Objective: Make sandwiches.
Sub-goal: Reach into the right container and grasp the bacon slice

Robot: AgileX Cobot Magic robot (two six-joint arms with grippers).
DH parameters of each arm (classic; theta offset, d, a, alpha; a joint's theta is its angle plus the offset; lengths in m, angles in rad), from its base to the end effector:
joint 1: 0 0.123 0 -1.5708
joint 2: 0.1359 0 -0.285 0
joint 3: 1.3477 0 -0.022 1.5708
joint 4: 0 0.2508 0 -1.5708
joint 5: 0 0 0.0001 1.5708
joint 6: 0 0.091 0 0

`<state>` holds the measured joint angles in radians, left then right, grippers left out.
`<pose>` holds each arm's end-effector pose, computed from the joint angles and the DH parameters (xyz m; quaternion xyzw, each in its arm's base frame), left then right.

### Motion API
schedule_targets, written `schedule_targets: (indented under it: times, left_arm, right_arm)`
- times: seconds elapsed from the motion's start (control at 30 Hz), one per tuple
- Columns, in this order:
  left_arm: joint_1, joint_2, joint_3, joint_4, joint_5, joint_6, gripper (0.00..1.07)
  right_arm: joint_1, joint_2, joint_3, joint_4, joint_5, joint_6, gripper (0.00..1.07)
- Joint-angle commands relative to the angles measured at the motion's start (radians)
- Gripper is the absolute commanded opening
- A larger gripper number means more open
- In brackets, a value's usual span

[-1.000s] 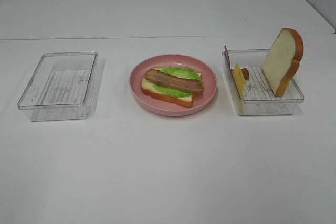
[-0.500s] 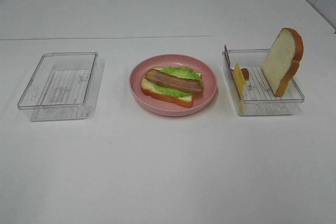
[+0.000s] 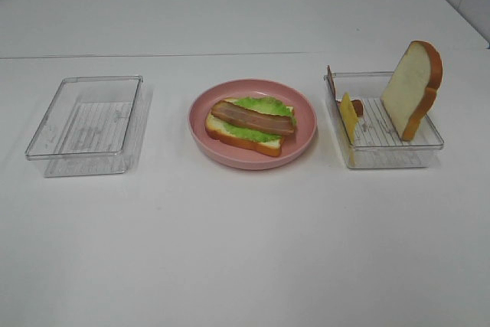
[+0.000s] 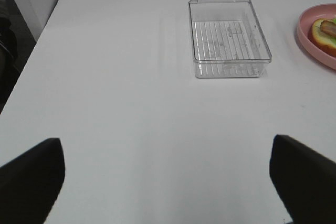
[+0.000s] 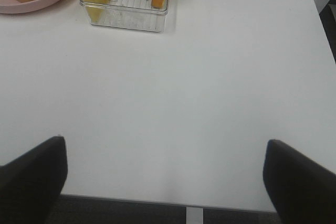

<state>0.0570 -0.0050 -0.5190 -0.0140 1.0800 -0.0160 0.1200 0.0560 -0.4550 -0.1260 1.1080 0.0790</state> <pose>-0.0086 -0.0016 0.2809 -0.0307 0.8514 0.0037 0.5236 0.0065 -0.0095 0.2615 -0.0175 0.8876 -0.0174 0.4600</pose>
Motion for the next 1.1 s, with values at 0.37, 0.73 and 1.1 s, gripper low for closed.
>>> schedule_targets:
  times: [0.37, 0.73, 1.1]
  left_arm:
    - [0.002, -0.012, 0.002, -0.008, -0.007, -0.003, 0.98]
    - [0.002, -0.012, 0.002, -0.008, -0.007, -0.003, 0.98]
    - [0.002, -0.012, 0.002, -0.008, -0.007, -0.003, 0.98]
  right_arm:
    - [-0.005, -0.002, 0.001, -0.001, -0.005, -0.005, 0.99]
    - [-0.005, 0.025, -0.025, -0.02, -0.037, -0.005, 0.99]
    - [-0.005, 0.361, -0.134, -0.024, -0.255, -0.006, 0.99]
